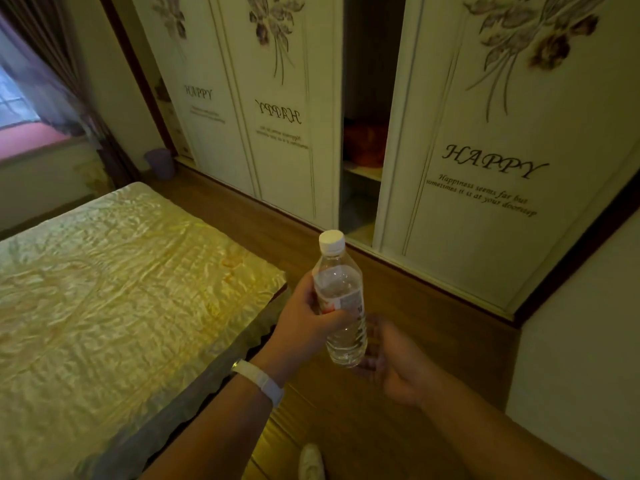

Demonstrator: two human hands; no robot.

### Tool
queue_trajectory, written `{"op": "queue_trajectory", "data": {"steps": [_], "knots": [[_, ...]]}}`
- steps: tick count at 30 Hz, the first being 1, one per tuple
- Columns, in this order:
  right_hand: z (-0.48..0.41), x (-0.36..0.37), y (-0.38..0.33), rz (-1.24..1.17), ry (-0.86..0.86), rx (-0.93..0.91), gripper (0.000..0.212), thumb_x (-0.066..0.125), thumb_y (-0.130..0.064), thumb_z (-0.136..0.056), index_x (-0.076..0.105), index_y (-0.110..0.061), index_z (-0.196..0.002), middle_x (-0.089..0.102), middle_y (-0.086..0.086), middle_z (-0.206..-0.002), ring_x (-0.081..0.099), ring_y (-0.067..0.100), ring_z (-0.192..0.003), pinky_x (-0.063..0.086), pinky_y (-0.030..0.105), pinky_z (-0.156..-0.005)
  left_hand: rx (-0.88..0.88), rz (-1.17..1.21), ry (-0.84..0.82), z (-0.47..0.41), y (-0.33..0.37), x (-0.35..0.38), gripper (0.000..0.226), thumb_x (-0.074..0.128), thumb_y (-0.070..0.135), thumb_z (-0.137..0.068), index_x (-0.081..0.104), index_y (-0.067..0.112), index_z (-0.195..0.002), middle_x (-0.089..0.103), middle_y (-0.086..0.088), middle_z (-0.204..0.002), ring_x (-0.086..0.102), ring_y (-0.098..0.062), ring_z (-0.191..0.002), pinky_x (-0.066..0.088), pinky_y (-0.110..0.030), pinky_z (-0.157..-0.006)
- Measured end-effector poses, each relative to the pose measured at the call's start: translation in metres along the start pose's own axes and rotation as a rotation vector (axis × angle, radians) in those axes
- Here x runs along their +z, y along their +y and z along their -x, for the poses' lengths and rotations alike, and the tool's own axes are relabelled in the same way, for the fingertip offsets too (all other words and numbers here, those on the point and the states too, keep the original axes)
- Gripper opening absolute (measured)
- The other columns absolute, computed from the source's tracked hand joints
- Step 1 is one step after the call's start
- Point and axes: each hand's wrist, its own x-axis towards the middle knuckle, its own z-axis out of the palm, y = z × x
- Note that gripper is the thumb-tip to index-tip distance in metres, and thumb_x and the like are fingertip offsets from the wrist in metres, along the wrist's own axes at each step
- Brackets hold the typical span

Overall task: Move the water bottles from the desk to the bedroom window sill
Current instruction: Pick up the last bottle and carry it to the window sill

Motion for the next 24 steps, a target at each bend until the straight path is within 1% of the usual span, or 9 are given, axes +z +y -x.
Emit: {"op": "queue_trajectory", "data": {"steps": [3, 8, 12, 16, 18, 20, 22, 24], "knots": [[-0.043, 0.025, -0.034, 0.000, 0.030, -0.004, 0.036, 0.048, -0.040, -0.097, 0.063, -0.011, -0.111, 0.065, 0.017, -0.106, 0.063, 0.023, -0.077, 0.053, 0.032, -0.063, -0.005, 0.019, -0.026, -0.059, -0.001, -0.029, 0.060, 0.082, 0.008, -0.072, 0.059, 0.026, -0.124, 0.071, -0.001, -0.113, 0.069, -0.019, -0.106, 0.057, -0.038, -0.090], [-0.107, 0.052, -0.083, -0.001, 0.060, -0.044, 0.034, 0.047, -0.040, -0.098, 0.063, -0.015, -0.115, 0.067, 0.017, -0.111, 0.063, 0.027, -0.088, 0.052, 0.035, -0.069, 0.013, 0.039, -0.049, -0.141, 0.000, -0.063, 0.061, 0.082, 0.003, -0.074, 0.058, 0.026, -0.125, 0.072, 0.000, -0.112, 0.069, -0.018, -0.105, 0.057, -0.036, -0.089], [-0.142, 0.062, -0.107, -0.028, 0.075, -0.033, 0.036, 0.047, -0.042, -0.098, 0.064, -0.016, -0.118, 0.069, 0.016, -0.113, 0.063, 0.029, -0.094, 0.052, 0.037, -0.071, 0.008, 0.048, -0.066, -0.182, -0.001, -0.076, 0.063, 0.080, -0.001, -0.076, 0.056, 0.024, -0.128, 0.071, 0.000, -0.113, 0.068, -0.017, -0.106, 0.057, -0.033, -0.088], [-0.176, 0.067, -0.131, -0.015, 0.059, -0.032, 0.036, 0.047, -0.042, -0.097, 0.064, -0.017, -0.117, 0.069, 0.016, -0.116, 0.065, 0.027, -0.092, 0.052, 0.035, -0.070, -0.013, 0.047, -0.061, -0.223, -0.008, -0.086, 0.063, 0.080, 0.000, -0.076, 0.057, 0.028, -0.127, 0.071, 0.002, -0.113, 0.069, -0.017, -0.105, 0.057, -0.038, -0.090], [-0.193, 0.066, -0.144, -0.018, 0.058, -0.021, 0.035, 0.045, -0.041, -0.098, 0.065, -0.016, -0.114, 0.069, 0.016, -0.111, 0.063, 0.028, -0.092, 0.050, 0.036, -0.071, -0.037, 0.050, -0.045, -0.245, -0.013, -0.088, 0.063, 0.082, 0.005, -0.073, 0.058, 0.031, -0.125, 0.071, 0.000, -0.113, 0.069, -0.020, -0.106, 0.056, -0.046, -0.094], [-0.213, 0.063, -0.156, -0.037, 0.047, -0.017, 0.034, 0.045, -0.039, -0.099, 0.065, -0.016, -0.114, 0.069, 0.017, -0.111, 0.062, 0.030, -0.094, 0.049, 0.038, -0.072, -0.055, 0.045, -0.027, -0.267, -0.019, -0.088, 0.064, 0.083, 0.010, -0.070, 0.059, 0.035, -0.124, 0.071, -0.001, -0.114, 0.068, -0.024, -0.108, 0.054, -0.054, -0.096], [-0.236, 0.057, -0.170, -0.053, 0.035, -0.007, 0.034, 0.046, -0.038, -0.099, 0.065, -0.016, -0.116, 0.069, 0.019, -0.114, 0.063, 0.031, -0.093, 0.050, 0.038, -0.072, -0.061, 0.027, -0.013, -0.292, -0.022, -0.088, 0.063, 0.082, 0.008, -0.072, 0.059, 0.036, -0.124, 0.071, 0.001, -0.113, 0.069, -0.021, -0.107, 0.054, -0.052, -0.096], [-0.260, 0.053, -0.188, -0.053, 0.033, 0.001, 0.034, 0.044, -0.037, -0.099, 0.065, -0.017, -0.117, 0.068, 0.018, -0.114, 0.064, 0.030, -0.093, 0.050, 0.038, -0.072, -0.063, -0.005, 0.003, -0.320, -0.025, -0.087, 0.062, 0.081, 0.006, -0.075, 0.056, 0.032, -0.127, 0.071, 0.002, -0.113, 0.068, -0.018, -0.107, 0.055, -0.049, -0.096]]}}
